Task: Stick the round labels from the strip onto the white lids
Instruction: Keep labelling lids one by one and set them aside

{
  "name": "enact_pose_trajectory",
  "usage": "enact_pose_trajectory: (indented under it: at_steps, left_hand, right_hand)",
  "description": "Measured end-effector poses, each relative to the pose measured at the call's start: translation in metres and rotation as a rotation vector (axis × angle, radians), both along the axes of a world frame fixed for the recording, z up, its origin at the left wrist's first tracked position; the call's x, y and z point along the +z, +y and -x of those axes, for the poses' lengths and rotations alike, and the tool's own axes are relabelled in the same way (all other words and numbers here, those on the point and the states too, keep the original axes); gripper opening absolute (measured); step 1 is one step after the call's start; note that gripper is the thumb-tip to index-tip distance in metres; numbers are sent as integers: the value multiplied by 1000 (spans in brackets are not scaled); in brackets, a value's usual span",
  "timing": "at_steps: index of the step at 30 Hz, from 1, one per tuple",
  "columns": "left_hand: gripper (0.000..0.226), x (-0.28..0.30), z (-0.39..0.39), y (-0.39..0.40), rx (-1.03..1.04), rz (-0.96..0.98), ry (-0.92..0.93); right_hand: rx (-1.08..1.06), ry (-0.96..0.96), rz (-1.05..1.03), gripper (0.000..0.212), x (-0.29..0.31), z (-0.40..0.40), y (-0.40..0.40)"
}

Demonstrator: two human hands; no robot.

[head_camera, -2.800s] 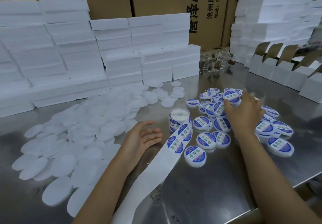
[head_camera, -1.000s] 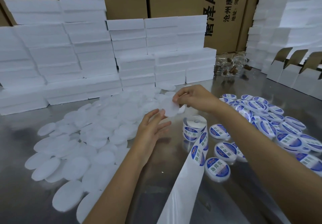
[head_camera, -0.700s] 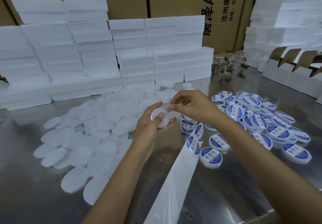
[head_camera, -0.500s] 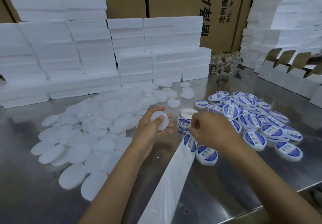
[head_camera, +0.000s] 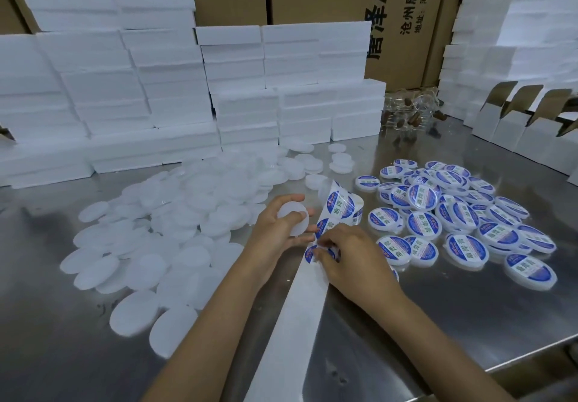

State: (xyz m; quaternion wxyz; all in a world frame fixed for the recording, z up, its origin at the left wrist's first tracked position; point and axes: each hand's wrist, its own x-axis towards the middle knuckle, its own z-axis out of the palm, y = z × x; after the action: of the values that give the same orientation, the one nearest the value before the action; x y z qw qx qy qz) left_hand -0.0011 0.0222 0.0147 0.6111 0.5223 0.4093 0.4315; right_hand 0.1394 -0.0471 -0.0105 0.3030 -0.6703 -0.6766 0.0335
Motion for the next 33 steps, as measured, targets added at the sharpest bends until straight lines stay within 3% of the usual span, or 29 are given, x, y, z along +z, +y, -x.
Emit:
enact_pose_trajectory:
  at_steps: [8, 19, 29, 33]
  left_hand:
    - [29, -6, -5, -3, -31, 19, 12]
    - [29, -5, -8, -7, -42, 19, -5]
    - [27, -5, -7, -5, -43, -11, 26]
    - [27, -5, -7, -1, 48, -90, 85]
  right_hand:
    - [-13, -21, 7, 34, -8, -6, -5]
    - [-11, 42, 37, 12, 0, -8, -2]
    - [23, 48, -178, 16, 3, -1, -14]
    - [42, 41, -176, 14, 2, -1, -16]
